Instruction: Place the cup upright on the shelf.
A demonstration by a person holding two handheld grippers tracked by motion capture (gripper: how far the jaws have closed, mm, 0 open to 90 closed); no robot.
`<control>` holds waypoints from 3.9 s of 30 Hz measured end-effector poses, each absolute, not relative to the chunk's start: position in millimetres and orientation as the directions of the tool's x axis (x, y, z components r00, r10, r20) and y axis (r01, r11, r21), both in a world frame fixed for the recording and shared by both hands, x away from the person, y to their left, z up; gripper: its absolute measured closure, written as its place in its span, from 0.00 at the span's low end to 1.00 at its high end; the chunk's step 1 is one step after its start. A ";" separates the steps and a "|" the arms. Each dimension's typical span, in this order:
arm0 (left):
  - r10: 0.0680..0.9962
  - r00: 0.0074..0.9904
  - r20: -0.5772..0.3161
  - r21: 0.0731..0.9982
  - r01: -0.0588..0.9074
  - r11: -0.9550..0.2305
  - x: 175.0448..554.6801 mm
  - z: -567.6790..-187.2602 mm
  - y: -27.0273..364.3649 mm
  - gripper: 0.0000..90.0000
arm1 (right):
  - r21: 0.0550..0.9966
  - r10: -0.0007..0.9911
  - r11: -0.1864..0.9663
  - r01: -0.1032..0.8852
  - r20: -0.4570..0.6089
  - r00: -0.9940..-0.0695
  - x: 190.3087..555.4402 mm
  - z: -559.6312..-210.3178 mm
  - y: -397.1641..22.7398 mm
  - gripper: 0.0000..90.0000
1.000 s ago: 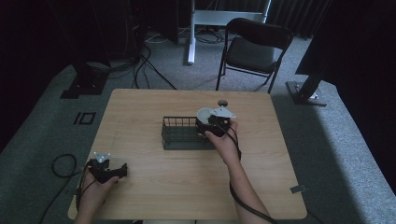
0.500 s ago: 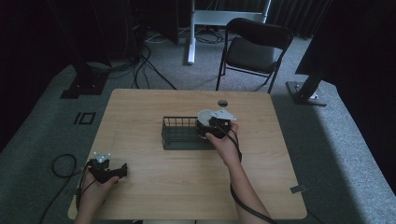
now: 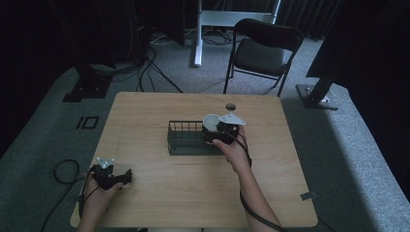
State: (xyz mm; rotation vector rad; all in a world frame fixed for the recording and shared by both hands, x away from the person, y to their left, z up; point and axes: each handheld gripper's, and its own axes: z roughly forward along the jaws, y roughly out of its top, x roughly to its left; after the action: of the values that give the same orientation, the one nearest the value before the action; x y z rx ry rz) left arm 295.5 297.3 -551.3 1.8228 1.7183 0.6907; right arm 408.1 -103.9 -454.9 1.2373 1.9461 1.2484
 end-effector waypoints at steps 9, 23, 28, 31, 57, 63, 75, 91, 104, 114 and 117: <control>0.998 0.057 0.004 0.689 0.724 -0.045 295.5 -551.3 297.3 0.01 | 0.901 0.888 0.147 0.408 0.062 -0.456 399.4 -451.3 -113.0 0.13; 0.998 0.058 0.005 0.688 0.724 -0.046 295.4 -551.2 297.4 0.01 | 0.903 0.892 0.136 0.408 0.068 -0.447 382.8 -453.9 -127.8 0.13; 0.998 0.057 0.005 0.689 0.724 -0.045 295.4 -551.3 297.3 0.01 | 0.899 0.890 0.143 0.414 0.066 -0.451 377.0 -458.0 -134.5 0.13; 0.998 0.057 0.004 0.689 0.723 -0.044 295.5 -551.3 297.3 0.01 | 0.900 0.895 0.132 0.415 0.071 -0.439 373.5 -461.1 -140.9 0.13; 0.998 0.056 0.003 0.689 0.723 -0.043 295.5 -551.3 297.1 0.02 | 0.862 0.924 0.126 0.492 0.078 -0.374 351.0 -503.9 -200.0 0.13; 0.998 0.056 0.003 0.689 0.723 -0.043 295.5 -551.3 297.1 0.02 | 0.844 0.929 0.145 0.517 0.064 -0.365 347.8 -514.0 -213.6 0.13; 0.998 0.056 0.003 0.689 0.723 -0.043 295.5 -551.3 297.1 0.02 | 0.817 0.938 0.155 0.556 0.054 -0.342 338.4 -524.0 -239.2 0.13; 0.998 0.056 0.003 0.689 0.723 -0.043 295.5 -551.3 297.1 0.02 | 0.774 0.947 0.156 0.614 0.059 -0.315 323.6 -540.3 -272.5 0.14; 0.998 0.056 0.003 0.689 0.723 -0.043 295.5 -551.3 297.1 0.02 | 0.732 0.955 0.184 0.656 0.023 -0.295 314.3 -547.5 -295.8 0.14; 0.998 0.056 0.003 0.689 0.723 -0.042 295.5 -551.3 297.1 0.02 | 0.725 0.967 0.157 0.671 0.023 -0.252 308.0 -553.0 -306.5 0.14; 0.998 0.056 0.003 0.690 0.723 -0.043 295.5 -551.3 297.1 0.02 | 0.726 0.970 0.162 0.668 0.007 -0.242 306.8 -553.8 -306.7 0.13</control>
State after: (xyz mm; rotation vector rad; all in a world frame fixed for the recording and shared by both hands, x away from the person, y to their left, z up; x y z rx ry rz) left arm 295.5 297.1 -551.3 1.8202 1.7193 0.6909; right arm 306.8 -306.7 -553.8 1.5495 1.9786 0.8572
